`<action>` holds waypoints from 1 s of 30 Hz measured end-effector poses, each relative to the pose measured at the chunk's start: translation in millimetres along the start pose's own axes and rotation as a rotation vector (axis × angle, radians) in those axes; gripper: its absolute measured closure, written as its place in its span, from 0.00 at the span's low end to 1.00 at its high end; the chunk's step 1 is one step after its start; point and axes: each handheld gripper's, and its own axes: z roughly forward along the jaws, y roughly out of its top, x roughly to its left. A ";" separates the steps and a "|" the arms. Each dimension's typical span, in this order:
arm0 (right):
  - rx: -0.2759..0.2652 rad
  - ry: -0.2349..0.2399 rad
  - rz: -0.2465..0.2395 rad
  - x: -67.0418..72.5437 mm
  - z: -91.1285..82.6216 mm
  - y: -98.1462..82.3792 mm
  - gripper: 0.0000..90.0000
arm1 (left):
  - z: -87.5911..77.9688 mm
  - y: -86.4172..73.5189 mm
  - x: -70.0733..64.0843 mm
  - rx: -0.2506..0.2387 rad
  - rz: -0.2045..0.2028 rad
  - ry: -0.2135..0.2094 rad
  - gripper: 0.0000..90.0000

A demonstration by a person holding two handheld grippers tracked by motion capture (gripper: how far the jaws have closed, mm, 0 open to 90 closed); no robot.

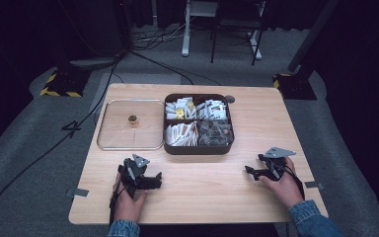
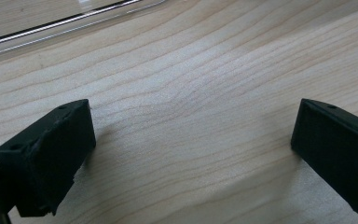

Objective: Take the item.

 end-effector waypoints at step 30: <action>0.004 -0.007 0.007 -0.4 0.6 0.3 0.21 | 0.7 0.6 -0.8 -0.003 -0.015 0.008 0.00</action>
